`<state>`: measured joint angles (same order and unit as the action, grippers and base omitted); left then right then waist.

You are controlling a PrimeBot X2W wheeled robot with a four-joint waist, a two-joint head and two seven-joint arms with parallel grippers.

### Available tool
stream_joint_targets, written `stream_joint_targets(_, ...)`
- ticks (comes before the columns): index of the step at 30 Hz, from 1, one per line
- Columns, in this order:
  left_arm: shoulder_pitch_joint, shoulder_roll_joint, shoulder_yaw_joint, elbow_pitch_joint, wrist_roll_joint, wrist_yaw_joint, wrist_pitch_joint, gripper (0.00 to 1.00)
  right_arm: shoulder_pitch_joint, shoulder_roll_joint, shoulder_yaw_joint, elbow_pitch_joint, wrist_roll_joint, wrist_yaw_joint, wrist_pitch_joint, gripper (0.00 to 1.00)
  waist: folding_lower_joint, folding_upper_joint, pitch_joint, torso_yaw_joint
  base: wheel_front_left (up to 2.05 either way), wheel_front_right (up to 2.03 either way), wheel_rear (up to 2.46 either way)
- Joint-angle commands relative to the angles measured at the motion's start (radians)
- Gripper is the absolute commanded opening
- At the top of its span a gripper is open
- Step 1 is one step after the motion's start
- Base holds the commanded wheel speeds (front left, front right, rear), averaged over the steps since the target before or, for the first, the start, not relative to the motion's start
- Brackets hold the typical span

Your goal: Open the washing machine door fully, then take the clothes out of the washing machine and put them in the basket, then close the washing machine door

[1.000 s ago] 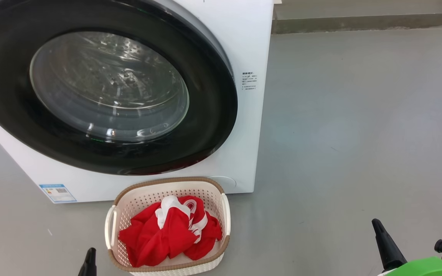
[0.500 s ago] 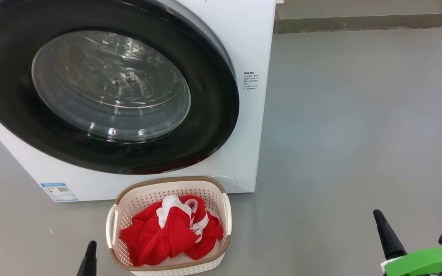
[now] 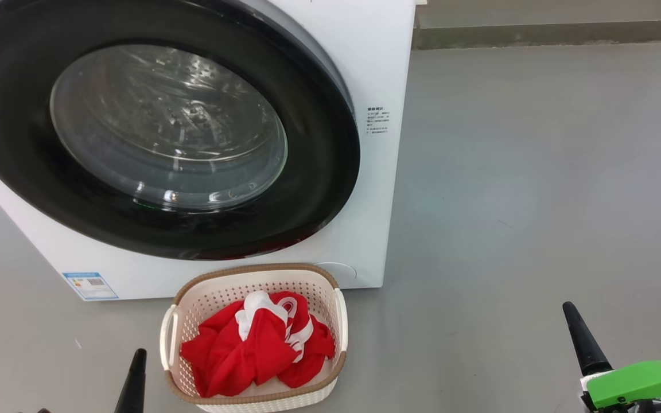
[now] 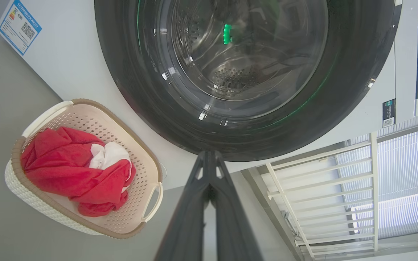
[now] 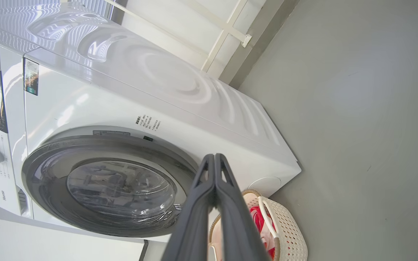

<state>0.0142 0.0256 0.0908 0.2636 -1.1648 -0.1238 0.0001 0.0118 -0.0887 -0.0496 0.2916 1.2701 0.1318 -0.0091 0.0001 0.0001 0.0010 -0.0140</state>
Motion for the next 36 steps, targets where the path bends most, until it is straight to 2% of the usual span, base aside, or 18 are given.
stream_joint_targets(1,-0.046,0.020,0.018,-0.021,-0.030,-0.005,0.008,0.00,-0.051,-0.005,0.008,-0.029,0.028,0.000,0.007,0.00,-0.0001,-0.0001,0.000,0.000,0.00,0.00,0.00)
stream_joint_targets(36,-0.116,0.024,0.023,-0.019,-0.411,-0.007,0.105,0.00,-0.114,0.030,-0.052,-0.046,0.320,-0.001,0.108,0.00,-0.0001,-0.0001,0.002,0.013,0.00,0.00,0.00)
